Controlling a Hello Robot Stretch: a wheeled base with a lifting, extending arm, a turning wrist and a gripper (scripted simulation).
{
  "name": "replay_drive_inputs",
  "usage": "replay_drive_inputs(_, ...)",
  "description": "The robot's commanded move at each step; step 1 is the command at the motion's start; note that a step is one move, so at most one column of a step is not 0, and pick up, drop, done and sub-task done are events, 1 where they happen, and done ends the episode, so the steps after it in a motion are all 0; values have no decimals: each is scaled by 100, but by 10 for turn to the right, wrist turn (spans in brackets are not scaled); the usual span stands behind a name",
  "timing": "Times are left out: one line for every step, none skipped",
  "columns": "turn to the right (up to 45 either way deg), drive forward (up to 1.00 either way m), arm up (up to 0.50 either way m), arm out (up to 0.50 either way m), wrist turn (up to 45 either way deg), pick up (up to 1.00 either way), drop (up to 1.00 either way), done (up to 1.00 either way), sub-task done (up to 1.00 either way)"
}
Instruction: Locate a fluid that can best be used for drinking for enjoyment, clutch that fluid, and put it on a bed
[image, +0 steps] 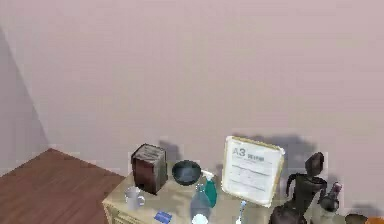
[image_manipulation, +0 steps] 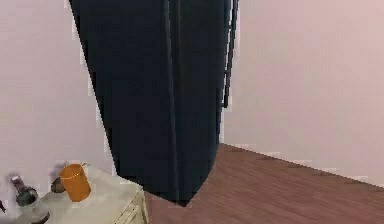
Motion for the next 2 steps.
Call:
replay_drive_inputs(450, 0, 0, 0, 0, 0, 0, 0, 0)
replay_drive_inputs(360, 0, 0, 0, 0, 0, 0, 0, 0)
